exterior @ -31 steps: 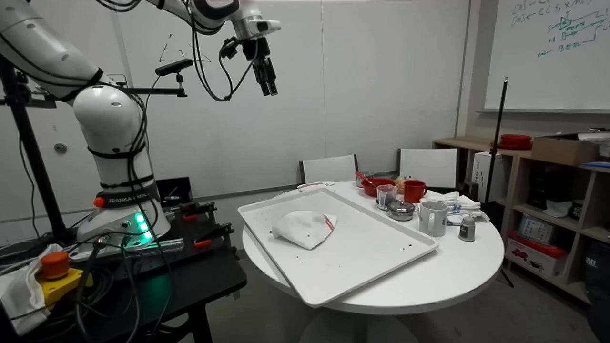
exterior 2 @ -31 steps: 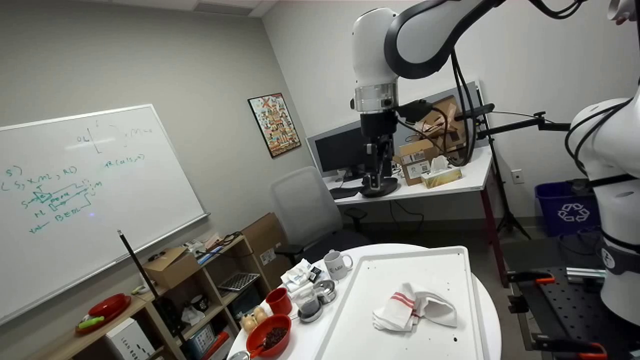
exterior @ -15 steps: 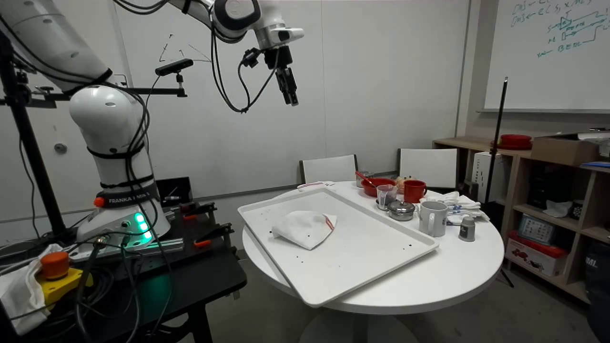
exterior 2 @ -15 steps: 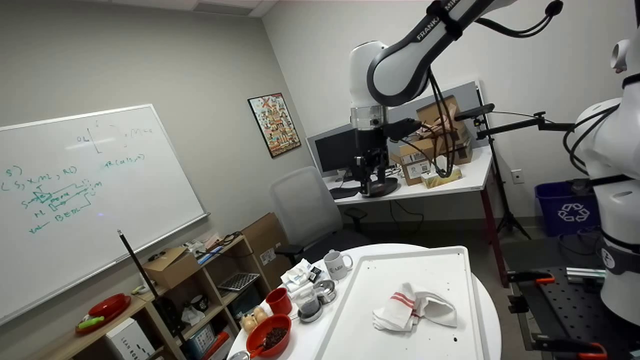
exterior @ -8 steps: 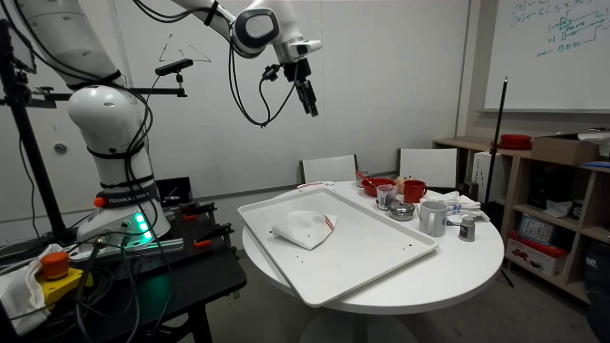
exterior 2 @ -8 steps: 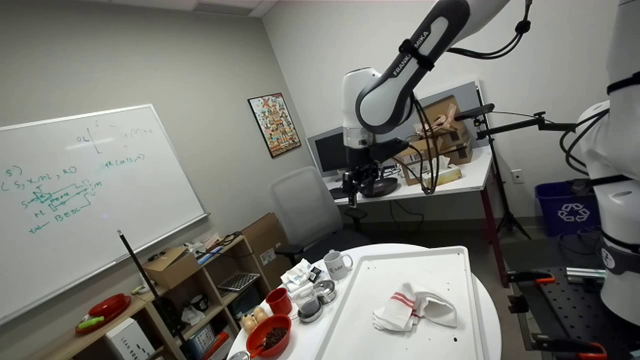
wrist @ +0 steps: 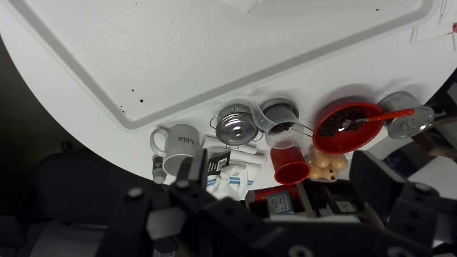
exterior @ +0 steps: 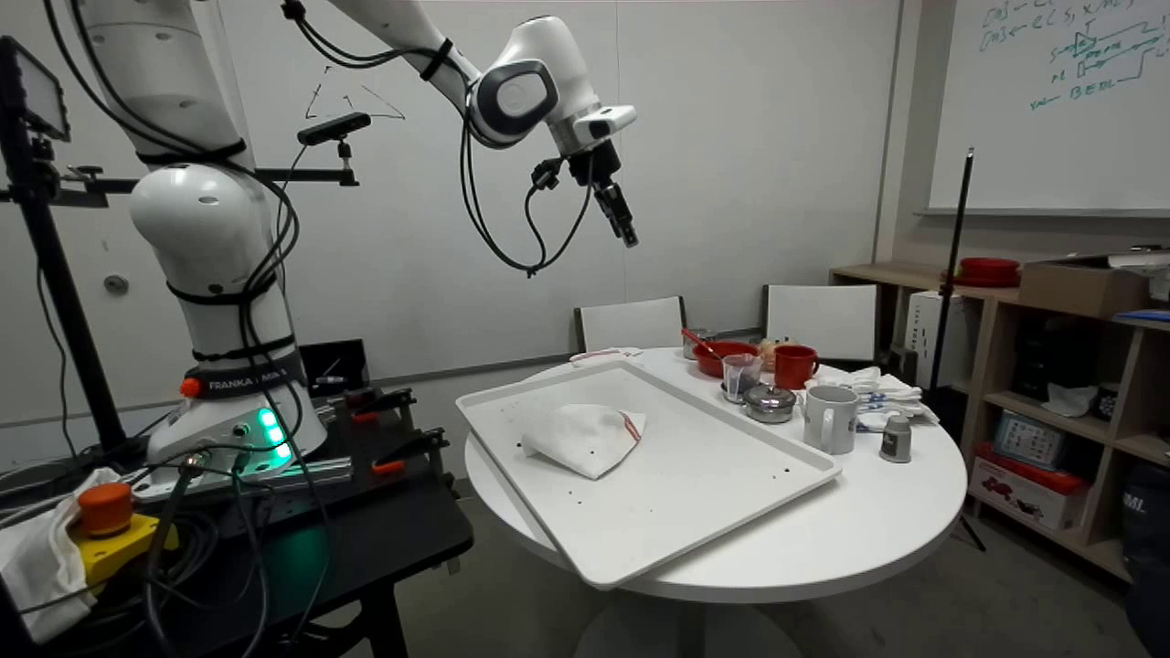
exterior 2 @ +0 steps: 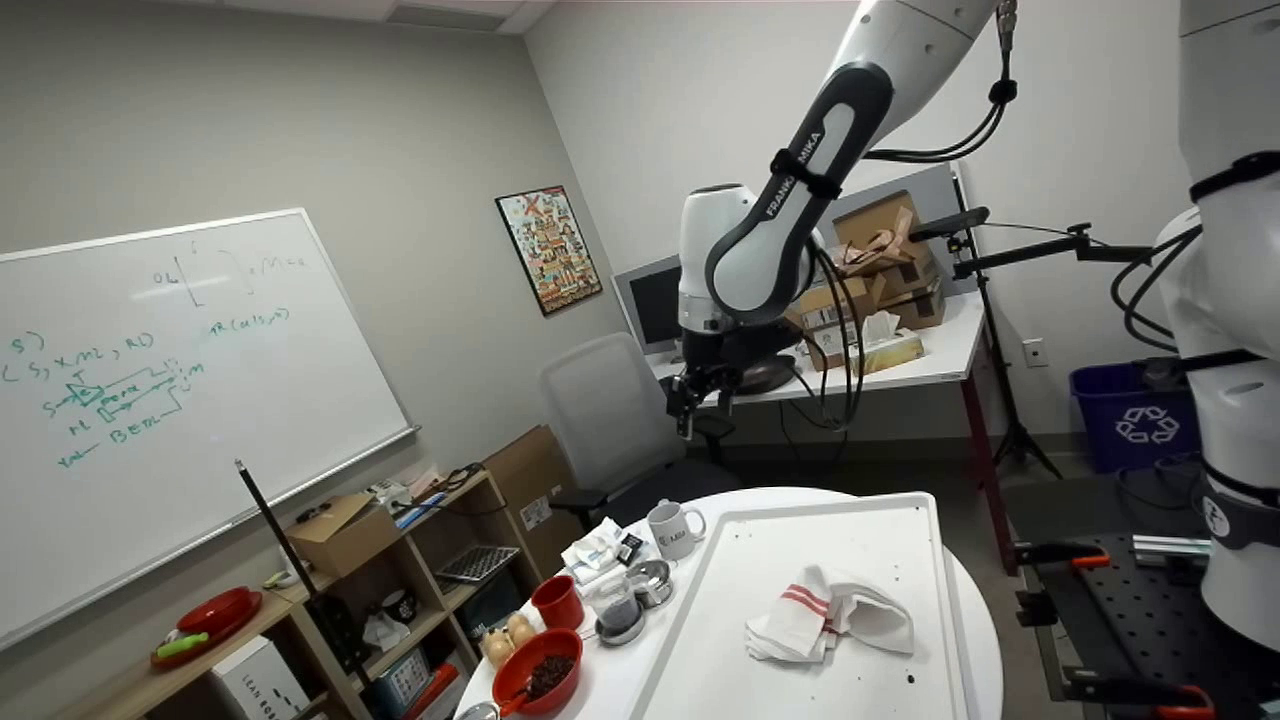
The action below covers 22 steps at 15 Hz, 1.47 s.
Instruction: Wipe the tray with the white towel
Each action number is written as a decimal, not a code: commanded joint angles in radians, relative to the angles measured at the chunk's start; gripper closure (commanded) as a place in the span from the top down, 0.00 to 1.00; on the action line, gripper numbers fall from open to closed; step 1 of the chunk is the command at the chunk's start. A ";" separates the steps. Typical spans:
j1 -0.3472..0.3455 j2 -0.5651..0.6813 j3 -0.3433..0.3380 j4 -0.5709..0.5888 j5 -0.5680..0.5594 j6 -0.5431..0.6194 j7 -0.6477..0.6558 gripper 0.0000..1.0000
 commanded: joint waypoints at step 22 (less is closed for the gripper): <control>0.038 0.190 -0.013 0.022 0.131 -0.126 -0.002 1.00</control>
